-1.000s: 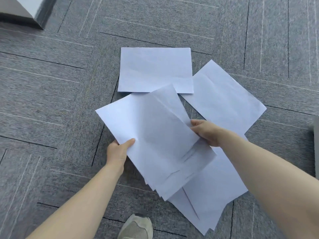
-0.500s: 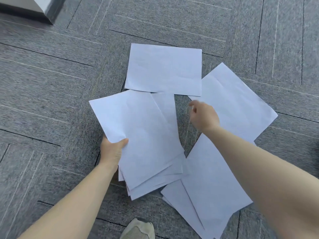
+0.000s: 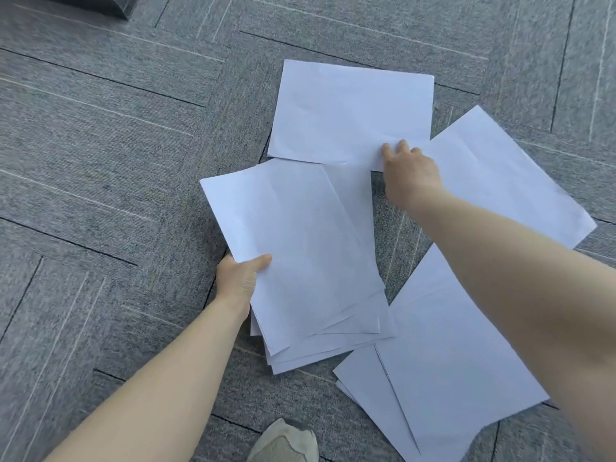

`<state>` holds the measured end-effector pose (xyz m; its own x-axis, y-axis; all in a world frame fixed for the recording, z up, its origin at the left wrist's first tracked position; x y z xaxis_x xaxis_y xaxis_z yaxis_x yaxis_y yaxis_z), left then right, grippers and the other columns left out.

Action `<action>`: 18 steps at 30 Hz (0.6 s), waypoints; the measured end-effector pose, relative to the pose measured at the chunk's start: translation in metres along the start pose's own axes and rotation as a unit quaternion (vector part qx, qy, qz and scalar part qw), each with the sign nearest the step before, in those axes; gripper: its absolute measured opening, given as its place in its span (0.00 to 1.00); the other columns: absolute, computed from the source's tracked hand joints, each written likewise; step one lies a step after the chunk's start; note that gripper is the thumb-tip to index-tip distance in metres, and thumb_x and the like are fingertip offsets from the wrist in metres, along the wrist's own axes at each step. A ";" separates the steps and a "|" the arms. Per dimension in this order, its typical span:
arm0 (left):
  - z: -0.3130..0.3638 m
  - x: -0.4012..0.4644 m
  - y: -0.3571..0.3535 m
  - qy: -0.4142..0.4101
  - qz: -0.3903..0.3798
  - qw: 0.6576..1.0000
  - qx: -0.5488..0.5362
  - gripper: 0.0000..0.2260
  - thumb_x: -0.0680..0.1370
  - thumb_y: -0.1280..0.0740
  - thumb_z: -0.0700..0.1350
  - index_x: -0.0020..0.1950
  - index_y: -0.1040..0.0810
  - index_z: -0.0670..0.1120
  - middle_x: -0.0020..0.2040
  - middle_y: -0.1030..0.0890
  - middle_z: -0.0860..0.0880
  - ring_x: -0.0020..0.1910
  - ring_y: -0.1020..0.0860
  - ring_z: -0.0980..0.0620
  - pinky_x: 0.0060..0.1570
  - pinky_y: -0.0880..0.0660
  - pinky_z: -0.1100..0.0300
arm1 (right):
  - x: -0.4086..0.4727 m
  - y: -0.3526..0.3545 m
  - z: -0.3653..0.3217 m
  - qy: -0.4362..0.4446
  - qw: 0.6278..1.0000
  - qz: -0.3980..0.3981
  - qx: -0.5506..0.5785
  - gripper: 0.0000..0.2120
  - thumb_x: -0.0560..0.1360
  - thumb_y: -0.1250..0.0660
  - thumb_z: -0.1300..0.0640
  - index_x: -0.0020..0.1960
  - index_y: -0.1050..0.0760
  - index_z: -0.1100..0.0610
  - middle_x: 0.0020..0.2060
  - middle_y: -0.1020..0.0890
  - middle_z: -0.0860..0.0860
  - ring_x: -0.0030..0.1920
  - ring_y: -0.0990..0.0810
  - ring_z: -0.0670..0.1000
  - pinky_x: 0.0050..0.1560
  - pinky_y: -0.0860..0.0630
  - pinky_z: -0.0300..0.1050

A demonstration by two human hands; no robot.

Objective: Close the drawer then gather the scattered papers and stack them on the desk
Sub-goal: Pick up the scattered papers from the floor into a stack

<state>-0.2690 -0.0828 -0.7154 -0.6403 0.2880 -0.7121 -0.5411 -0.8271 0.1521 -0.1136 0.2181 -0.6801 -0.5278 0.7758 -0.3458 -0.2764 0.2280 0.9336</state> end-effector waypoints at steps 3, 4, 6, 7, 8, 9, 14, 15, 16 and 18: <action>0.001 -0.002 0.000 0.002 0.005 1.000 -0.005 0.13 0.70 0.29 0.31 0.53 0.20 0.41 0.44 0.17 0.46 0.40 0.18 0.46 0.44 0.21 0.55 | 0.002 0.003 -0.005 0.014 0.999 0.035 -0.030 0.22 0.70 0.37 0.71 0.64 0.34 0.65 0.56 0.26 0.64 0.54 0.23 0.65 0.40 0.32 0.52; 0.002 -0.002 -0.001 0.002 0.006 1.000 -0.006 0.14 0.70 0.29 0.30 0.53 0.20 0.41 0.44 0.17 0.46 0.40 0.19 0.46 0.43 0.21 0.55 | 0.002 0.003 -0.006 0.016 0.998 0.045 -0.035 0.20 0.71 0.38 0.72 0.62 0.33 0.66 0.55 0.25 0.65 0.54 0.23 0.65 0.39 0.32 0.52; 0.003 -0.004 -0.001 0.000 0.007 1.000 -0.008 0.14 0.70 0.29 0.30 0.54 0.20 0.40 0.44 0.17 0.46 0.39 0.19 0.47 0.42 0.21 0.56 | 0.002 0.004 -0.008 0.025 0.997 0.060 -0.044 0.17 0.71 0.39 0.73 0.59 0.30 0.67 0.52 0.23 0.65 0.52 0.22 0.64 0.40 0.29 0.51; 0.003 -0.004 -0.002 -0.001 0.007 1.000 -0.010 0.14 0.70 0.30 0.30 0.54 0.20 0.40 0.43 0.17 0.46 0.39 0.19 0.47 0.41 0.21 0.57 | 0.002 0.006 -0.009 0.034 0.996 0.064 -0.050 0.16 0.70 0.39 0.73 0.57 0.29 0.66 0.51 0.23 0.64 0.52 0.21 0.64 0.40 0.29 0.51; 0.004 -0.004 -0.002 -0.001 0.007 1.000 -0.013 0.14 0.71 0.30 0.30 0.54 0.21 0.40 0.43 0.17 0.47 0.39 0.19 0.48 0.41 0.22 0.58 | 0.002 0.009 -0.009 0.045 0.996 0.063 -0.055 0.15 0.70 0.39 0.73 0.56 0.28 0.66 0.50 0.22 0.63 0.51 0.21 0.63 0.40 0.31 0.50; 0.004 -0.005 -0.002 -0.001 0.006 1.000 -0.014 0.14 0.71 0.30 0.30 0.54 0.21 0.40 0.43 0.17 0.47 0.39 0.19 0.48 0.40 0.22 0.58 | 0.002 0.013 -0.008 0.056 0.995 0.058 -0.058 0.14 0.70 0.38 0.73 0.54 0.26 0.65 0.49 0.21 0.62 0.51 0.21 0.63 0.40 0.32 0.49; 0.004 -0.004 0.000 -0.003 0.001 1.000 -0.012 0.15 0.71 0.29 0.30 0.56 0.21 0.41 0.46 0.17 0.46 0.41 0.18 0.48 0.40 0.22 0.57 | -0.014 0.037 0.014 0.074 0.993 0.062 -0.074 0.11 0.71 0.37 0.73 0.51 0.23 0.65 0.46 0.19 0.60 0.49 0.20 0.62 0.41 0.32 0.49; 0.003 -0.004 0.000 -0.005 0.000 1.000 -0.013 0.16 0.71 0.30 0.30 0.57 0.21 0.41 0.46 0.17 0.46 0.42 0.18 0.47 0.42 0.22 0.56 | -0.023 0.039 0.024 0.065 0.993 0.060 -0.072 0.12 0.71 0.39 0.73 0.51 0.23 0.66 0.46 0.19 0.60 0.49 0.20 0.62 0.41 0.33 0.48; 0.003 -0.005 0.000 -0.006 0.000 1.000 -0.012 0.16 0.71 0.29 0.31 0.57 0.21 0.41 0.47 0.17 0.46 0.43 0.18 0.46 0.44 0.22 0.54 | -0.033 0.037 0.034 0.055 0.995 0.055 -0.068 0.12 0.71 0.40 0.73 0.51 0.23 0.65 0.45 0.19 0.60 0.49 0.20 0.62 0.41 0.34 0.48; 0.003 -0.007 -0.005 -0.006 -0.003 1.000 -0.009 0.14 0.70 0.29 0.31 0.55 0.20 0.42 0.48 0.17 0.44 0.46 0.18 0.44 0.49 0.22 0.50 | -0.055 0.027 0.056 0.032 0.997 0.036 -0.058 0.12 0.72 0.41 0.73 0.50 0.23 0.64 0.45 0.19 0.59 0.48 0.20 0.61 0.40 0.33 0.48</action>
<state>-0.2638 -0.0794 -0.7093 -0.6436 0.2989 -0.7046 -0.5353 -0.8338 0.1352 -0.0472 0.2150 -0.6303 -0.5985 0.7478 -0.2872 -0.3247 0.1014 0.9404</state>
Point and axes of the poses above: each hand's wrist, its own x-axis towards the middle knuckle, its own y-axis out of the back of the hand, z = x × y, the point moved 7 cm from there along x, towards the middle knuckle
